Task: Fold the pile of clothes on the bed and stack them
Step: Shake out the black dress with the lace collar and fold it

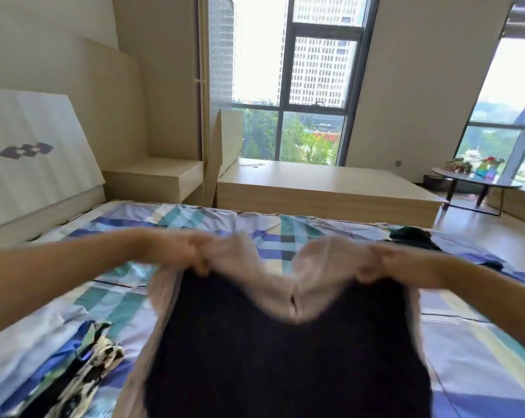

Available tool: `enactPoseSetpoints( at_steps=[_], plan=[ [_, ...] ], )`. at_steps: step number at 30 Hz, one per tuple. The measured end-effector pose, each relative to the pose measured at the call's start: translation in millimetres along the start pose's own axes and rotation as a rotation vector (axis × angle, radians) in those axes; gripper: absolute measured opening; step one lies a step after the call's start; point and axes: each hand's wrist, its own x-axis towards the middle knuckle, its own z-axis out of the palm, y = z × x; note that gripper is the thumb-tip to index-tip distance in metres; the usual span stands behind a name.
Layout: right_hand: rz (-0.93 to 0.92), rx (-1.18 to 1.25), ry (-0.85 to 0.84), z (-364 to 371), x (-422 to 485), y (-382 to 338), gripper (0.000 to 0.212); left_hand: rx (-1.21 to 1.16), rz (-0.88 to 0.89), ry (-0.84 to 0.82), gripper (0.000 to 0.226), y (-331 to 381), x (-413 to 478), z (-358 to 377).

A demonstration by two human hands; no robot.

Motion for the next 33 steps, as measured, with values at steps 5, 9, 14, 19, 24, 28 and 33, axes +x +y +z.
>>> enactPoseSetpoints(
  at_steps=[5,9,14,19,24,28,33],
  plan=[
    [0.087,-0.091,0.497,-35,90,-41,0.13,0.212,-0.403,0.622,0.094,48,70,-69],
    [-0.03,-0.343,0.411,25,91,-13,0.112,0.171,-0.179,0.488,0.089,53,63,12],
    [0.045,-0.277,0.072,149,25,97,0.108,0.209,0.026,0.096,0.071,4,-35,188],
    [0.154,-0.4,0.318,235,-43,157,0.065,0.224,-0.069,0.276,0.056,-42,-88,264],
    [0.371,-0.615,0.208,250,-65,163,0.052,0.142,-0.383,0.187,0.024,-96,-94,263],
    [0.42,-0.53,0.143,249,-51,176,0.063,0.004,-0.345,-0.005,0.047,-93,-89,278],
    [0.151,-0.081,0.22,251,-29,172,0.082,-0.023,-0.427,0.108,0.076,-67,-51,284]
  ],
)
